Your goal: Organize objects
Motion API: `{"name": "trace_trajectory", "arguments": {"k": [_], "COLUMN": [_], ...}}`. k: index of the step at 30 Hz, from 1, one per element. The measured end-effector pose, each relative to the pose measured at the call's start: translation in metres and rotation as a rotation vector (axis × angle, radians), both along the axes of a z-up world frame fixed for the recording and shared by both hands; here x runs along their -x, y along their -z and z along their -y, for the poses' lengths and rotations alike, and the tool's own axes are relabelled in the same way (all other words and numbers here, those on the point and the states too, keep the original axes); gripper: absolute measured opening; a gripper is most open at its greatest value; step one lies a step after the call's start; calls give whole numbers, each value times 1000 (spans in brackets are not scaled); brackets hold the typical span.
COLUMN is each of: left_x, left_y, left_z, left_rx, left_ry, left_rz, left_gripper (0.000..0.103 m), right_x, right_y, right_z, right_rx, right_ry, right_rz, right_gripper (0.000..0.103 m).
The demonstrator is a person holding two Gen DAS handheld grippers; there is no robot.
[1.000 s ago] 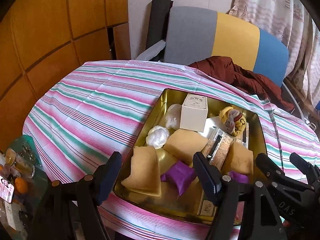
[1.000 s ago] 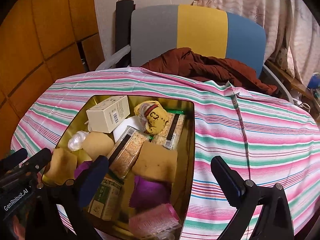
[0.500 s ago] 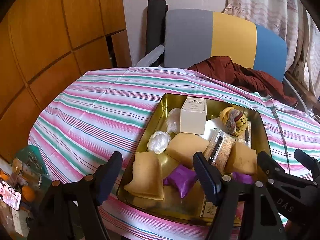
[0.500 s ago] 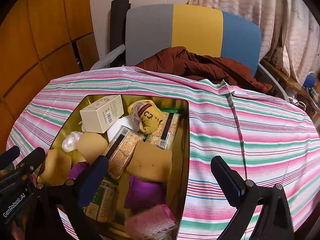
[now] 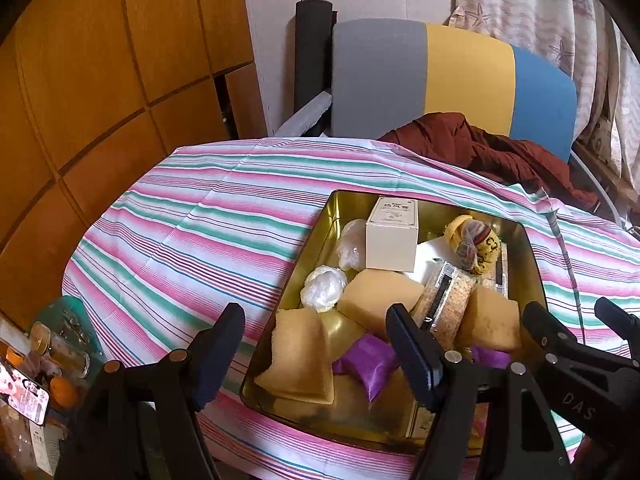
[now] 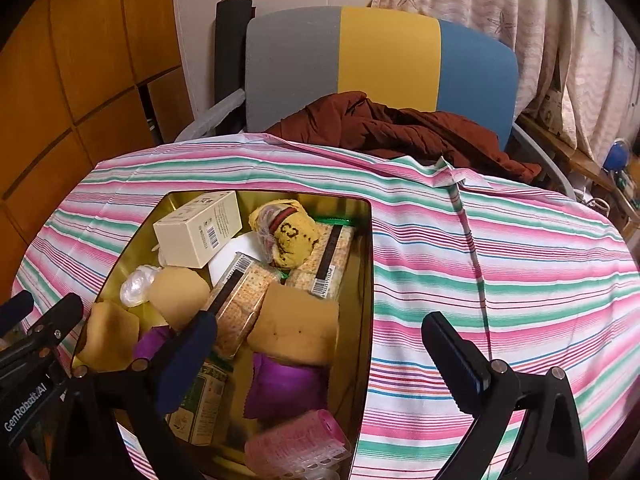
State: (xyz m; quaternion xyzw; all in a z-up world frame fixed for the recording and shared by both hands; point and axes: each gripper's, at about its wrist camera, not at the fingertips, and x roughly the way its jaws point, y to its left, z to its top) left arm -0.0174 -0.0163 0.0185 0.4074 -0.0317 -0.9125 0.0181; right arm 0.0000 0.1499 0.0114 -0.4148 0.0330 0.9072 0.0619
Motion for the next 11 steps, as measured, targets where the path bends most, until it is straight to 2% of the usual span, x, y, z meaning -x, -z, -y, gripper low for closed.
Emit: {"name": "trace_trajectory", "arguments": {"k": [5, 11], "left_x": [-1, -4], "left_y": [0, -1], "left_z": [0, -5], "left_rx": [-14, 14], "left_ry": [0, 9], "left_rz": [-4, -26], "left_gripper": [74, 73], "right_x": [-1, 0], "right_y": [0, 1], "right_z": [1, 2], "right_rx": [-5, 1], "right_ry": [-6, -9], "right_rz": [-2, 4], "right_gripper": [103, 103]}}
